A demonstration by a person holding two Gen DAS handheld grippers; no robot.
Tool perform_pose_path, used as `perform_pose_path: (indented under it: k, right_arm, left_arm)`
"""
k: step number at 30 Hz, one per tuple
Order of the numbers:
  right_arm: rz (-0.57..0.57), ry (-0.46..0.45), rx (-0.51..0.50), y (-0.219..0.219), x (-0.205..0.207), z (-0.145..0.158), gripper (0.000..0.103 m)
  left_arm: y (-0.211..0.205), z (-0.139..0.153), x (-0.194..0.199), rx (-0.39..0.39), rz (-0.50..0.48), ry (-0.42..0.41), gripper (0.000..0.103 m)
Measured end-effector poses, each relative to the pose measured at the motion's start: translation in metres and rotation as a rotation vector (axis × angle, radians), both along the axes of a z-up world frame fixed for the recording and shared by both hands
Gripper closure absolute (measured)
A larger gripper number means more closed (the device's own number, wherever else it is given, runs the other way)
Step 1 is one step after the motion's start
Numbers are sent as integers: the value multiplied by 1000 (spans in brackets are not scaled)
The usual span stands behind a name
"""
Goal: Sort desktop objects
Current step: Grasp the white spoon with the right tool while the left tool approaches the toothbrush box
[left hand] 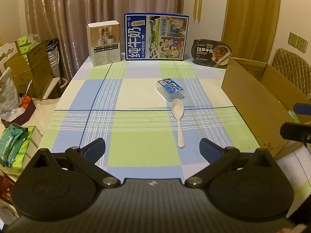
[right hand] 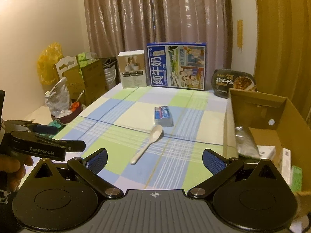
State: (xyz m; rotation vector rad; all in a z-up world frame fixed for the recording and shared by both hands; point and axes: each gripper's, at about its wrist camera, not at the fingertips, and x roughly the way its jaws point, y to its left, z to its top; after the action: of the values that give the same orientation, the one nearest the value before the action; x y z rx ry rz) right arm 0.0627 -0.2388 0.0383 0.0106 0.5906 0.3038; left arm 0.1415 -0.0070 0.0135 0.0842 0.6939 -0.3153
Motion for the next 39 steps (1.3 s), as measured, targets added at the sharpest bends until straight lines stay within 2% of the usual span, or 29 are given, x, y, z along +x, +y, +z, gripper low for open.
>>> perform_pose_path:
  k: [8, 15, 24, 31, 35, 39]
  right_arm:
    - [-11, 40, 19, 11, 45, -23, 2]
    - [-63, 95, 17, 24, 91, -59, 2]
    - [-118, 90, 6, 42, 144, -96, 4]
    - [-154, 100, -35, 58, 183, -123, 23]
    - [-154, 105, -60, 68, 201, -135, 37]
    - [-159, 117, -85, 78, 212, -144, 46]
  left_arm:
    - [0, -17, 42, 13, -13, 7, 2]
    - [11, -40, 89, 39, 1, -2, 2]
    - [15, -68, 146, 39, 1, -31, 2]
    - [18, -88, 172, 11, 37, -30, 2]
    - [18, -94, 179, 9, 30, -20, 2]
    - [20, -97, 181, -9, 33, -15, 2]
